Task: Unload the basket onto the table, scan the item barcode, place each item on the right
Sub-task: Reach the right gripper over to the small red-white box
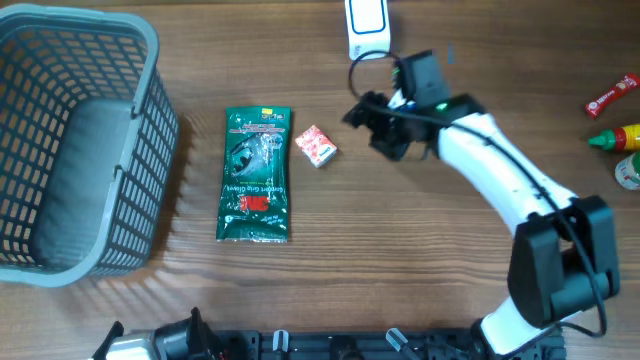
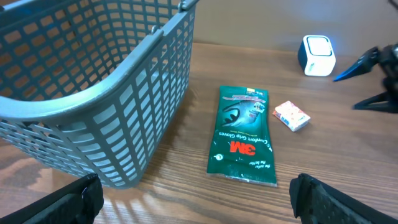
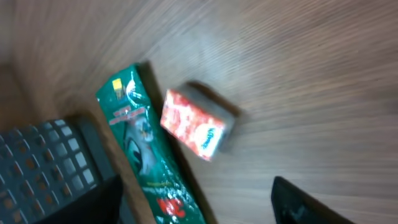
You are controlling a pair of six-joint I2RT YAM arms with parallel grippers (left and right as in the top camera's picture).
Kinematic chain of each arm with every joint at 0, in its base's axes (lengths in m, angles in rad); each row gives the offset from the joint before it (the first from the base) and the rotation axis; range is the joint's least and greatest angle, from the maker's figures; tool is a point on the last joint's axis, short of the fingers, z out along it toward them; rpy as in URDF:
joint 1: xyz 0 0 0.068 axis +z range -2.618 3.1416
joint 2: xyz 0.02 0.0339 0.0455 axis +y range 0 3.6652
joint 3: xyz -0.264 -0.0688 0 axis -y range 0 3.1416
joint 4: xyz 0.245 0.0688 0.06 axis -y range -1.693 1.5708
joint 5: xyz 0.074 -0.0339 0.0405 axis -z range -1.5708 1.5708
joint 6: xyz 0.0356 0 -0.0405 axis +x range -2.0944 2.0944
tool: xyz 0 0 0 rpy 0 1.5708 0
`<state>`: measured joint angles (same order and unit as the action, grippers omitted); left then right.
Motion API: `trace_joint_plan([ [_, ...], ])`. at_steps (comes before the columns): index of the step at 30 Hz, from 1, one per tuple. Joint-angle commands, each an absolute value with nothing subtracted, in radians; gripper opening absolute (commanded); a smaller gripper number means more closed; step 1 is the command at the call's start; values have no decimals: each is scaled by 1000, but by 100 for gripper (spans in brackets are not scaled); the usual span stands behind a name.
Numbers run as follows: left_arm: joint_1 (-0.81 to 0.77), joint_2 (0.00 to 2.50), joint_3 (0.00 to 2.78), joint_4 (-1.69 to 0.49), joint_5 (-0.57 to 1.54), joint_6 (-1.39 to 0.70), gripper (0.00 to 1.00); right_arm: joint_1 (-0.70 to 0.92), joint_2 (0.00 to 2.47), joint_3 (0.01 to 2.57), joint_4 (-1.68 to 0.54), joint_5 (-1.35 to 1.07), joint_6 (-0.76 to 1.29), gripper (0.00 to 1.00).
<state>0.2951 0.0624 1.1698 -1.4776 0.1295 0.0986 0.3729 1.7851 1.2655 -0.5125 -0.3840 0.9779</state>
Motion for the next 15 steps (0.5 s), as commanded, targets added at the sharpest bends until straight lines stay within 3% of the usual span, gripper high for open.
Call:
trace_joint_plan([
  [1, 299, 56, 1169, -1474, 142, 96, 100, 443, 1835, 1219, -424, -272, 1130, 69],
  [8, 299, 56, 1169, -1474, 141, 96, 100, 482, 1966, 1219, -328, -204, 1145, 65],
  [15, 299, 56, 1169, -1474, 141, 96, 100, 482, 2095, 1219, -217, -354, 1186, 53],
])
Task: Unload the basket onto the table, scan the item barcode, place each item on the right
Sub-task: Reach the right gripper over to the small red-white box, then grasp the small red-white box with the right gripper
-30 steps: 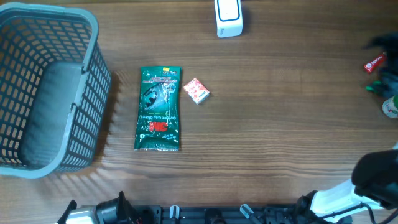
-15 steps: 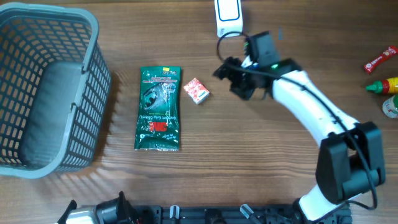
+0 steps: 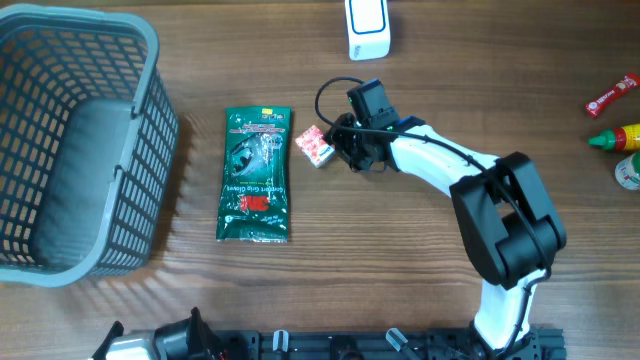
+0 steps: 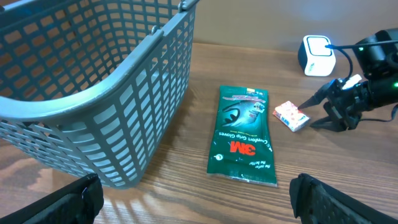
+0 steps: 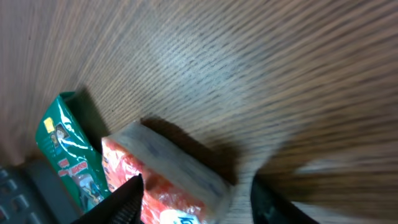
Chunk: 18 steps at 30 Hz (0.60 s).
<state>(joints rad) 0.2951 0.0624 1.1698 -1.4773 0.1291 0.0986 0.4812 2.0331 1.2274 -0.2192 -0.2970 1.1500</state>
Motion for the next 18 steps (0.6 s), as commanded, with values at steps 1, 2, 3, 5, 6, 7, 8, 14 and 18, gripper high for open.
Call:
trace_joint_plan([
  [1, 299, 56, 1169, -1474, 141, 96, 100, 482, 2101, 1219, -216, -354, 1196, 53],
  [2, 299, 56, 1169, -1474, 141, 96, 100, 482, 2104, 1219, -217, -355, 1208, 52],
  [3, 299, 56, 1169, -1474, 141, 96, 100, 482, 2104, 1219, -217, -361, 1208, 51],
  [5, 299, 56, 1169, -1474, 141, 96, 100, 484, 2104, 1219, -218, -369, 1208, 47],
  [6, 299, 56, 1169, -1474, 141, 96, 100, 485, 2104, 1219, -219, -368, 1208, 43],
  [7, 299, 56, 1169, -1474, 141, 96, 100, 485, 2104, 1219, -222, -368, 1207, 40],
  [8, 299, 56, 1169, -1474, 141, 96, 100, 485, 2104, 1219, -223, -367, 1207, 25],
  [14, 299, 56, 1169, -1474, 141, 96, 100, 485, 2104, 1219, -226, -340, 1198, 4],
  [18, 299, 56, 1169, -1474, 142, 96, 100, 456, 2087, 1219, -261, -463, 1081, 4],
])
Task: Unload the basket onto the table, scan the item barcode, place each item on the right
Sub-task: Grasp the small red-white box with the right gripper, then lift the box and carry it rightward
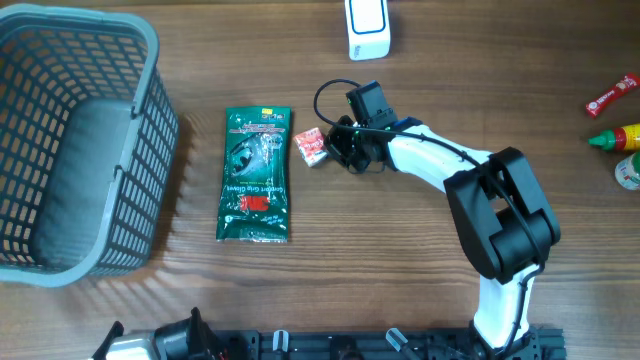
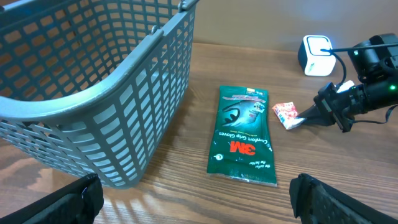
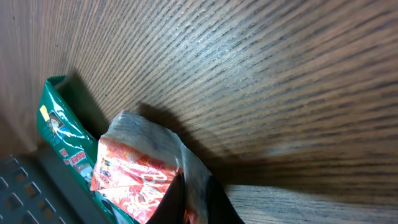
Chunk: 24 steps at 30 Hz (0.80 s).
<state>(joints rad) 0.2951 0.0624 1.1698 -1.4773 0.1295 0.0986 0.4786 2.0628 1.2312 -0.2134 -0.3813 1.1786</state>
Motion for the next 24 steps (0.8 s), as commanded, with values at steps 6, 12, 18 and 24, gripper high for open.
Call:
trace_joint_plan([
  [6, 299, 56, 1169, -1474, 141, 96, 100, 298, 1943, 1220, -561, -717, 795, 4],
  [12, 299, 56, 1169, -1474, 141, 96, 100, 125, 1861, 1220, -1005, -868, 459, 4],
  [18, 299, 56, 1169, -1474, 142, 96, 100, 105, 1860, 1219, -1292, -879, 147, 4],
  [24, 299, 56, 1169, -1474, 142, 96, 100, 105, 1832, 1217, -1469, -1023, -100, 4],
])
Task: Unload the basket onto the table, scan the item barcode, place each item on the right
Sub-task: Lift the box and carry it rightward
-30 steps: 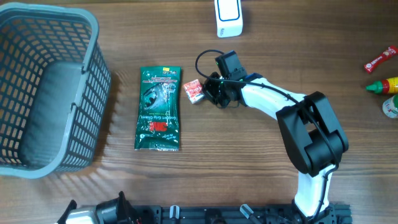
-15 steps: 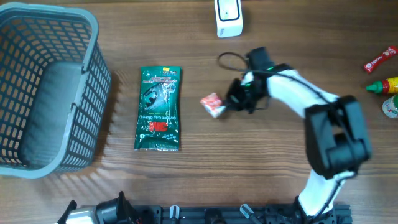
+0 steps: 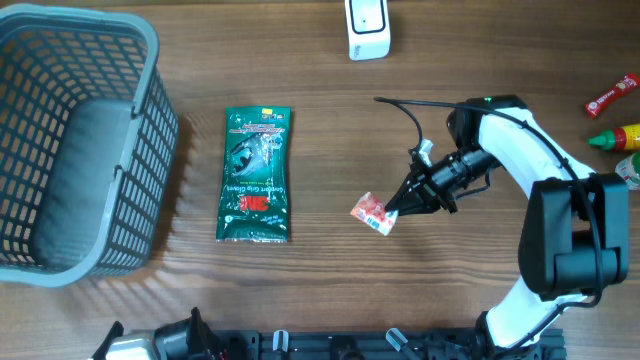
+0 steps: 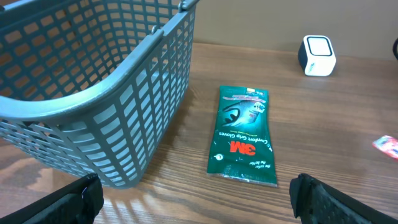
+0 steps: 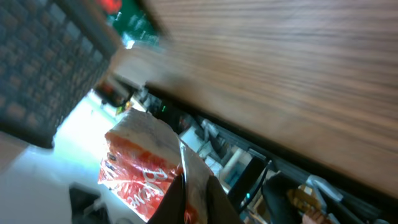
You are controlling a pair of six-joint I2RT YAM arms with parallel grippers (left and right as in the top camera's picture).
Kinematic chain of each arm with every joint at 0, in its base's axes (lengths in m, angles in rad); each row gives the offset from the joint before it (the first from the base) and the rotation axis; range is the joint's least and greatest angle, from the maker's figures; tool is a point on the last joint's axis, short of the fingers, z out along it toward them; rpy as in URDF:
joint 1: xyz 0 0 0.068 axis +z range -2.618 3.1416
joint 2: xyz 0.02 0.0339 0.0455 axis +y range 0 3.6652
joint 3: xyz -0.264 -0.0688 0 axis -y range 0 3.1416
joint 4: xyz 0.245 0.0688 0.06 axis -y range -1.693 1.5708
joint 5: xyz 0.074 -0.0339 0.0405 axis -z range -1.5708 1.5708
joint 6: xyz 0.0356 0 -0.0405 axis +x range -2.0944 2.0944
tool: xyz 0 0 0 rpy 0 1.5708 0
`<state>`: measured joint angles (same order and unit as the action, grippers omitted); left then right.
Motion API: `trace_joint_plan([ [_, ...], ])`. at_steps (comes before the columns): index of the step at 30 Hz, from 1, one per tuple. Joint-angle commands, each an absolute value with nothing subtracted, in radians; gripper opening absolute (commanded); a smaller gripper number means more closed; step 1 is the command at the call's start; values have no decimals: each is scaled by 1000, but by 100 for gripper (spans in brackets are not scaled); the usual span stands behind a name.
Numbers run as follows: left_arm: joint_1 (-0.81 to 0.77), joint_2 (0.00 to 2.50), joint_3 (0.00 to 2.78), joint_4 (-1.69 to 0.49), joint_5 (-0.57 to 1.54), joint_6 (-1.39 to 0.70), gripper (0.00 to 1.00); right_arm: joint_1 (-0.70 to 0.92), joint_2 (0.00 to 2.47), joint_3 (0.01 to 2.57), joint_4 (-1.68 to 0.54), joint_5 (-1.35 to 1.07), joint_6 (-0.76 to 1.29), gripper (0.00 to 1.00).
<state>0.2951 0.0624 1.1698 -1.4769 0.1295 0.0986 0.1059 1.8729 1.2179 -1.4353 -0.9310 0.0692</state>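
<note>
A small red-and-white packet (image 3: 374, 213) hangs over the middle of the table, pinched at one edge by my right gripper (image 3: 398, 209), which is shut on it. In the right wrist view the packet (image 5: 140, 171) juts out past the closed fingertips (image 5: 198, 194), printed red face showing. From the left wrist the packet (image 4: 388, 145) appears at the far right. The white scanner (image 3: 367, 25) stands at the back edge, well away from the packet. My left gripper (image 4: 199, 205) stays low at the table's front, open, with nothing between its fingers.
A green 3M glove pack (image 3: 256, 174) lies flat left of centre. A grey mesh basket (image 3: 150, 180) fills the left side. Red and yellow sauce items (image 3: 612, 95) sit at the right edge.
My right gripper, shut on the packet beside the green pack before, now holds it lifted, further right and nearer the front. The left arm has not moved.
First my right gripper hung open to the right of the packet, which lay beside the green pack. Then its fingers were at the packet, and after that shut on it. Now the packet is held up over the middle of the table.
</note>
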Motion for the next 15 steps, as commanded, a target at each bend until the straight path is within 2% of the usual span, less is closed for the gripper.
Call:
trace_joint_plan([
  [1, 299, 56, 1169, -1474, 141, 96, 100, 105, 1819, 1212, -1481, -1024, -101, 4],
  [7, 299, 56, 1169, -1474, 141, 96, 100, 105, 1676, 1146, -1487, -1049, -65, 4],
  [13, 299, 56, 1169, -1474, 141, 96, 100, 105, 1490, 1137, -1504, -1044, 186, 4],
  [15, 299, 56, 1169, -1474, 142, 96, 100, 105, 1452, 1137, -1518, -1044, 210, 4],
])
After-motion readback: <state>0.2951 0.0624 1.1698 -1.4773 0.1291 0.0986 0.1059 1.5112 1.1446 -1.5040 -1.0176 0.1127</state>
